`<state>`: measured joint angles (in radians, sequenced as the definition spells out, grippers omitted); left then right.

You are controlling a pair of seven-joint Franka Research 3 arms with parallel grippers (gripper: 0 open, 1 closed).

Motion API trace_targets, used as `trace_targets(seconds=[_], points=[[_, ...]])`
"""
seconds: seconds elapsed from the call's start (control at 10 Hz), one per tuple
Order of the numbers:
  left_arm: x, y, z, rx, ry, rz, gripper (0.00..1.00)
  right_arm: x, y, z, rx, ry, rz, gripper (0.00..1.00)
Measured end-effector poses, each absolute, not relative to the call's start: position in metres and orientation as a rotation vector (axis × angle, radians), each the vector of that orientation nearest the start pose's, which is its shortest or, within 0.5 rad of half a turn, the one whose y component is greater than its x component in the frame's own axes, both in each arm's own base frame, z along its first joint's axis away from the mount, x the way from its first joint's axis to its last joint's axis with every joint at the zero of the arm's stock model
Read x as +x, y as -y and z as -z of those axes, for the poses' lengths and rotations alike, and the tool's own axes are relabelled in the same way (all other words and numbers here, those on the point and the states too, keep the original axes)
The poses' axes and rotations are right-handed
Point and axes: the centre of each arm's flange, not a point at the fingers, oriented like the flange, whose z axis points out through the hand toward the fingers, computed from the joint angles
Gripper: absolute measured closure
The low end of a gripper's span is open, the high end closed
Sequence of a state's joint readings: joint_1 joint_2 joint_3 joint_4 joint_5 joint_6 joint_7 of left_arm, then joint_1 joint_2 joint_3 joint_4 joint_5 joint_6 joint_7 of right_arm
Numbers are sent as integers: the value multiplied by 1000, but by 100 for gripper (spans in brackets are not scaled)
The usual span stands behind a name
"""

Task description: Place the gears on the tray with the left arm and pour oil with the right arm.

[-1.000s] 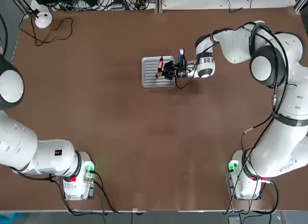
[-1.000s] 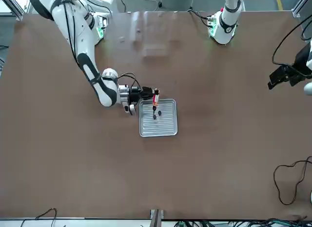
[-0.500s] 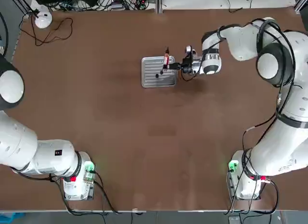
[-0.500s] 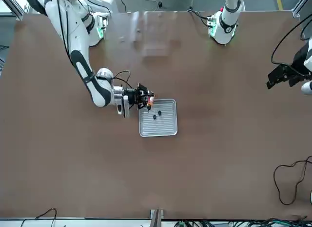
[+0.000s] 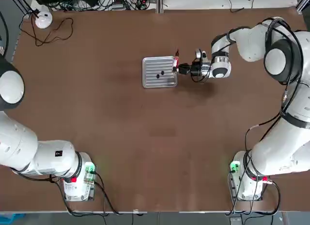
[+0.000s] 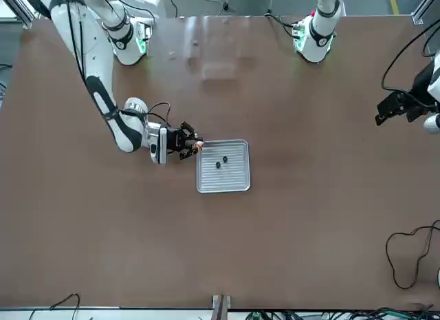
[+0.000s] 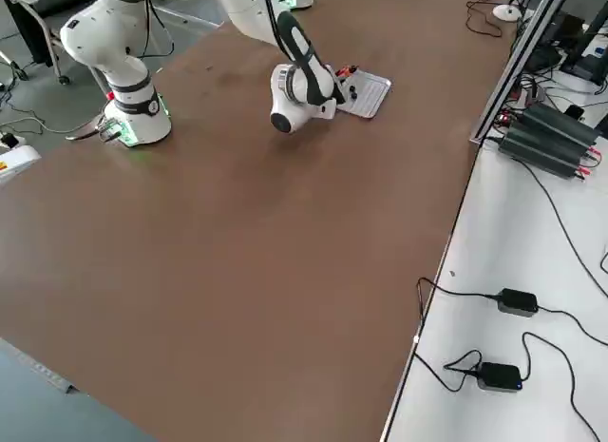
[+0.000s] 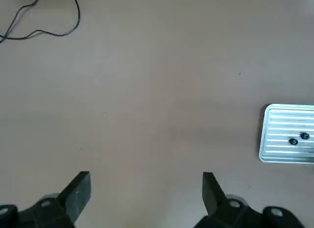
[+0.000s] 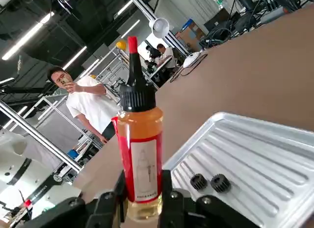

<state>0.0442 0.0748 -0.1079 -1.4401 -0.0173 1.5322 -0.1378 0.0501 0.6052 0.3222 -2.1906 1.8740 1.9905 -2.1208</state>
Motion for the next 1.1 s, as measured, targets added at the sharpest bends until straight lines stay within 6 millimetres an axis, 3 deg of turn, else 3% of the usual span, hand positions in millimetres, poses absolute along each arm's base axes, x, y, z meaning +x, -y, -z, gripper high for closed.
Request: trace_targets(seconds=[0.3, 0.7, 1.1], points=[[573, 35, -640, -3166, 118, 23, 0, 469, -199, -124, -1594, 725, 742, 70], [575, 36, -638, -3167, 115, 17, 0, 475, -91, -131, -1542, 887, 779, 70], [576, 37, -636, -3167, 114, 13, 0, 458, 19, -124, -1529, 1042, 823, 70]])
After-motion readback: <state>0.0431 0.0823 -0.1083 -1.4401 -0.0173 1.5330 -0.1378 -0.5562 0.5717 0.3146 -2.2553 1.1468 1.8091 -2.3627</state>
